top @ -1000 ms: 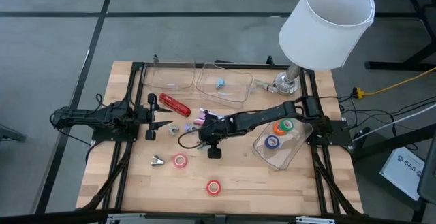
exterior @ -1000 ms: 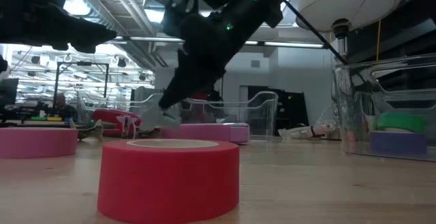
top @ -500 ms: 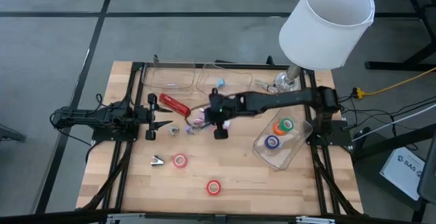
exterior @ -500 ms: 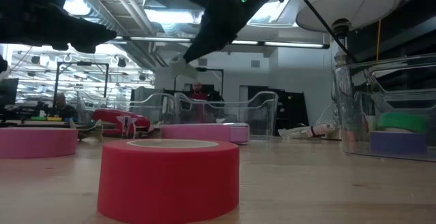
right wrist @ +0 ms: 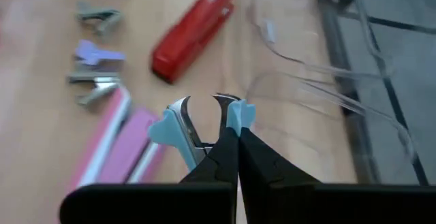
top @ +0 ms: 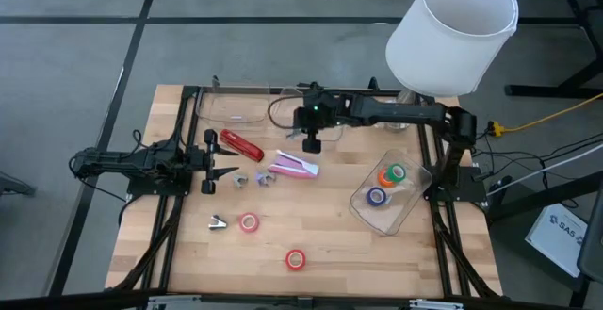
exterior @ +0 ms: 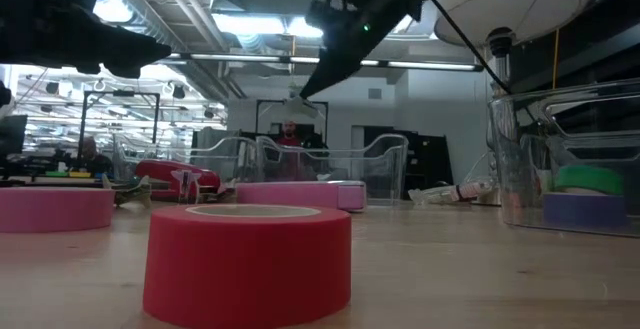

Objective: Pick and place Stapler, Stapler remover, tape
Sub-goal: Put the blue staple remover into the top right transparent bin

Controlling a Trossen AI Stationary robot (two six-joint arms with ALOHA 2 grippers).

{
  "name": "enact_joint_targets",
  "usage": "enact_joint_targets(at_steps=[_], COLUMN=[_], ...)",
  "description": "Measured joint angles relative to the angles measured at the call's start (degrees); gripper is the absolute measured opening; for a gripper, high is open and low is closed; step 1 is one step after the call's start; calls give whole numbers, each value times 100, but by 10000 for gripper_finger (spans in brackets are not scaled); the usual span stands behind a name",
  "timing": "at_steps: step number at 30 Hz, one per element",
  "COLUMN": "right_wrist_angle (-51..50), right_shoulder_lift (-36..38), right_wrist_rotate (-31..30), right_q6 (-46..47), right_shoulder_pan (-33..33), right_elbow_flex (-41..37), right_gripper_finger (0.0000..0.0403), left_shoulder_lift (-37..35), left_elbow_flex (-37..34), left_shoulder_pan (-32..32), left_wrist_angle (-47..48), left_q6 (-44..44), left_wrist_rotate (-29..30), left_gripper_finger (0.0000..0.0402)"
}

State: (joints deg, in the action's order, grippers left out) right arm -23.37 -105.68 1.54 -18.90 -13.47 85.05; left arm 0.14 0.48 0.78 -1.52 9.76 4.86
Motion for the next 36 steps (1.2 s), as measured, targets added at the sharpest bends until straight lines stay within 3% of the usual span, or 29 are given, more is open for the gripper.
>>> enact_joint_targets(at_steps=[12, 28, 36], right_wrist_angle=[1458, 1512, 1579], right_shoulder_lift=[552, 541, 541], right_wrist_rotate=[-29, -45, -44], right_q6=[479, 1083, 1165], right_shoulder_pan=[-1021, -1644, -1652], right_elbow_flex=[-1553, -2246, -2286], right_gripper_finger=[0, 2, 40], left_shoulder_lift=[0, 0, 0], left_elbow_flex=[-1, 0, 0], left_shoulder_pan=[0, -1, 0], left_wrist_angle=[0, 0, 0], left_q6=[0, 0, 0], left_wrist_rotate=[0, 2, 2], left_gripper_finger=[182, 182, 182])
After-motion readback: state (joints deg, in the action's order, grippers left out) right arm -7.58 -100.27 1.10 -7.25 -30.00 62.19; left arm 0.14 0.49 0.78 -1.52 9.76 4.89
